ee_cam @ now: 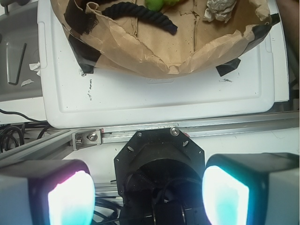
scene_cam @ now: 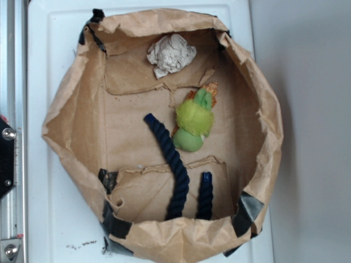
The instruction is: Grab the blue rope.
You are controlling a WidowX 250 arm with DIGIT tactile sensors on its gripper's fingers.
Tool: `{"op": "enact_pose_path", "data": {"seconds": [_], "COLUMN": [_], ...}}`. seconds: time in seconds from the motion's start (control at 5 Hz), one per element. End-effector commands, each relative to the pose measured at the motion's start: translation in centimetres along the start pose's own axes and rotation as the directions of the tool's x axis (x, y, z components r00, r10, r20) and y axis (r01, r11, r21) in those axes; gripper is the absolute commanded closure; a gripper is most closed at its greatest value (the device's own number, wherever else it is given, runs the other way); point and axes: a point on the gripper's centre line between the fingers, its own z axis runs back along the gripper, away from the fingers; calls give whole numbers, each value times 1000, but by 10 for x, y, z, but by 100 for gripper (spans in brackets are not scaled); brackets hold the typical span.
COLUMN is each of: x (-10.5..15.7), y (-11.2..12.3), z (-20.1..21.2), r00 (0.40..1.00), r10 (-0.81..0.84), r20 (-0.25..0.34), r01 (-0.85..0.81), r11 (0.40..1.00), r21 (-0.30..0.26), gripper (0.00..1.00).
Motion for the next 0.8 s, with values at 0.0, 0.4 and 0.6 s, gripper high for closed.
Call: {"op": "enact_pose_path", "data": {"seconds": [0.0, 0.4, 0.6], "x": [0, 65, 65], "y": [0, 1, 1], "z": [0, -15, -15], "r00": [1000, 998, 998], "r10": [0, -53, -53], "r20": [0, 16, 16], "r01": [0, 53, 53], "r11": [1000, 998, 998], "r21": [0, 33, 33], "gripper": [0, 0, 0]}}
